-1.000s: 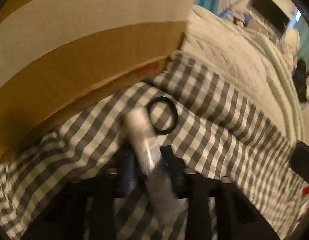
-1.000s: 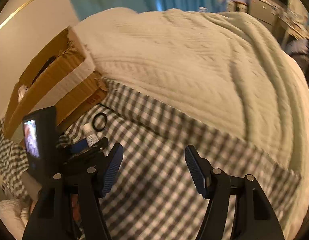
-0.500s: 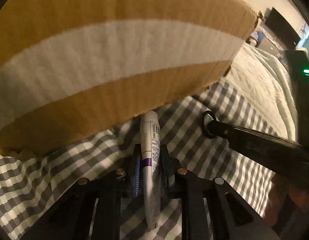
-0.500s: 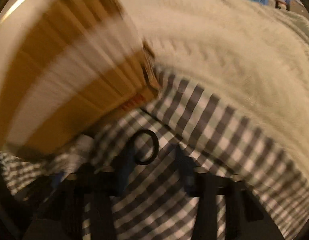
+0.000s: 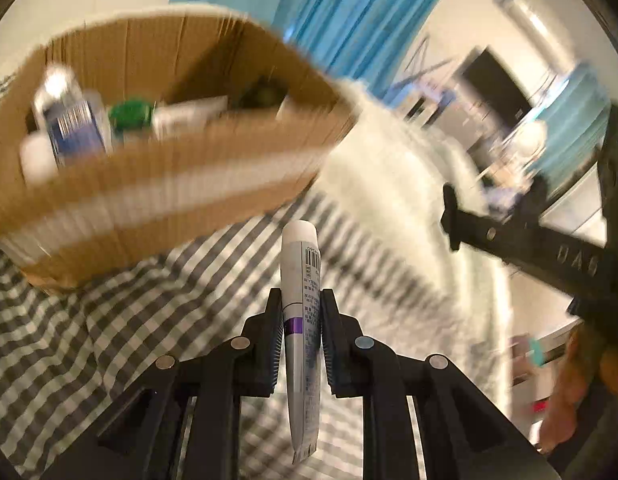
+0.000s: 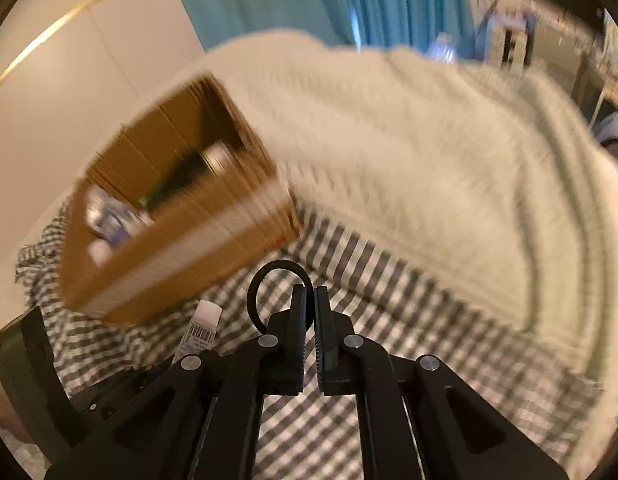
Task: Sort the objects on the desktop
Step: 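Drop the tube from the left gripper while the right drops the hair tie into the box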
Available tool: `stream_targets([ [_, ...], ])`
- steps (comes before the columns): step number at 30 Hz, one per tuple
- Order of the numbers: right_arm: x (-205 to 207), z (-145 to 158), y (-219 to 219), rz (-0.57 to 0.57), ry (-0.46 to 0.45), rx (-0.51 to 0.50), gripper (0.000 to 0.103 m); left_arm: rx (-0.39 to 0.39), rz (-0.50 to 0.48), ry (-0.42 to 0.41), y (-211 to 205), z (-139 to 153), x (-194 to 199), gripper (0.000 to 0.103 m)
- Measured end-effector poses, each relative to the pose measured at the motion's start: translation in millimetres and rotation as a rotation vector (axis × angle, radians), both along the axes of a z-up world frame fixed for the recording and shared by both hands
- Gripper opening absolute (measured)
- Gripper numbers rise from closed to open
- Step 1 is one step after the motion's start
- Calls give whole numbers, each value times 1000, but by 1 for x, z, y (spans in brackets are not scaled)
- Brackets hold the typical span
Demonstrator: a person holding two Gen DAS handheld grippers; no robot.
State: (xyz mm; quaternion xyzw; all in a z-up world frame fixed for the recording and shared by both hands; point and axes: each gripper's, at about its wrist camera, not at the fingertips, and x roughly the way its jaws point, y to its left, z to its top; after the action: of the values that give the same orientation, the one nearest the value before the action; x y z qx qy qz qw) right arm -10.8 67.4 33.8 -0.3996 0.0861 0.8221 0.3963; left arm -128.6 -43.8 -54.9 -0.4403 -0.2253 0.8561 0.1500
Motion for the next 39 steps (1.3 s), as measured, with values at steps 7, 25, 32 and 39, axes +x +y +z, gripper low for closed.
stream_targets([
  [7, -67, 95, -74, 59, -20, 121, 3, 160, 96, 70, -56, 128, -39, 18],
  [25, -210, 37, -64, 71, -100, 82, 3, -241, 75, 64, -145, 117, -126, 18],
  [32, -201, 44, -45, 54, 28, 57, 76, -302, 6, 110, -135, 108, -132, 65],
  [39, -164, 71, -57, -59, 28, 129, 76, -359, -3, 166, -123, 124, -105, 90],
])
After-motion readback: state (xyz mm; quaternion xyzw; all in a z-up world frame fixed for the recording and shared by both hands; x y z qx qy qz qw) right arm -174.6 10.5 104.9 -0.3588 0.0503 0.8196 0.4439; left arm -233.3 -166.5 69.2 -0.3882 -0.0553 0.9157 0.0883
